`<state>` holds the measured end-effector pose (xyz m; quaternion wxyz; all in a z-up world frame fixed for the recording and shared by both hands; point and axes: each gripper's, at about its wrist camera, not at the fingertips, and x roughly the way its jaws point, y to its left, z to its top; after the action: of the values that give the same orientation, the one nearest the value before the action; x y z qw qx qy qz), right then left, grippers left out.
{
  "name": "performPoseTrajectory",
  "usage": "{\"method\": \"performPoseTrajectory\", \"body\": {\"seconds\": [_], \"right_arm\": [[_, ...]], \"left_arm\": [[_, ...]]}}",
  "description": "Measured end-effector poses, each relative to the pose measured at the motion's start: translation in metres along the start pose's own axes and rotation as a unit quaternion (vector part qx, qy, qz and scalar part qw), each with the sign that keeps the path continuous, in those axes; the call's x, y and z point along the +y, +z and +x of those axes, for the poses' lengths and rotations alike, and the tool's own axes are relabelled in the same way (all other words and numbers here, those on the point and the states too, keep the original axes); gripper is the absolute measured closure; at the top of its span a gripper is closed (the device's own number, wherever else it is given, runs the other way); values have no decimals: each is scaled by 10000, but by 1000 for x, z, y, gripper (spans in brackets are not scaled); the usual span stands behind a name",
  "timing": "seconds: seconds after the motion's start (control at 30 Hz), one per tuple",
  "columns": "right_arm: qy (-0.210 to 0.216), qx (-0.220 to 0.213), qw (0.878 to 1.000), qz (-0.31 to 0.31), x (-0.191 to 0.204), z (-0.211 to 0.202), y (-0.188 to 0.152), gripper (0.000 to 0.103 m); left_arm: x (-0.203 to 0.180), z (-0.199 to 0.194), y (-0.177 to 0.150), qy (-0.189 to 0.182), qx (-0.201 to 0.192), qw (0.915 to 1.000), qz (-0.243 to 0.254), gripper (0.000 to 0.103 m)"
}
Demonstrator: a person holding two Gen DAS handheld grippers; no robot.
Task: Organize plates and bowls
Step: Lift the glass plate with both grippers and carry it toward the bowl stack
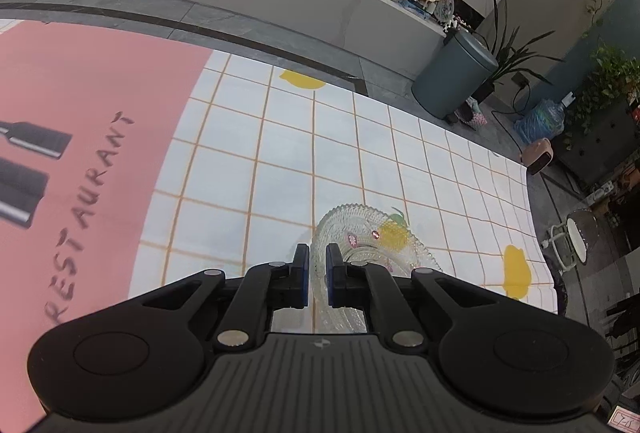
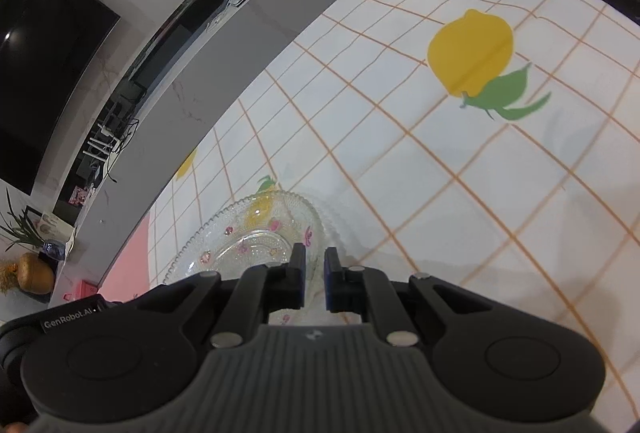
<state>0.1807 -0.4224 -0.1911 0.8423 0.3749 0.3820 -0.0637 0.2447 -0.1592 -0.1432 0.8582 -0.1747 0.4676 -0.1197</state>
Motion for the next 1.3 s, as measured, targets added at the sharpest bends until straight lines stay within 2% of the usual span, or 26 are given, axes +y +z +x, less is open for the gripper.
{"method": "performPoseTrajectory", "body": {"seconds": [0.2,0.63,1.07,1.3], "right_arm": [[122,20,9999,-37,3,-22,-17,96],[326,69,9993,-195,18,-71,-56,96],[485,366,9962,-628,35,-114,-100,96],[521,409,9939,-885,39,-138,-119,96]], "left_arm": [[11,-26,-11,-107,-113,9997,-209,95],[28,-91,-43,-70,-408,9977,-538,95],[59,-157,-85,-33,-518,9954,-804,95],[70,-182,-108,-111,-444,9946,-932,95]]}}
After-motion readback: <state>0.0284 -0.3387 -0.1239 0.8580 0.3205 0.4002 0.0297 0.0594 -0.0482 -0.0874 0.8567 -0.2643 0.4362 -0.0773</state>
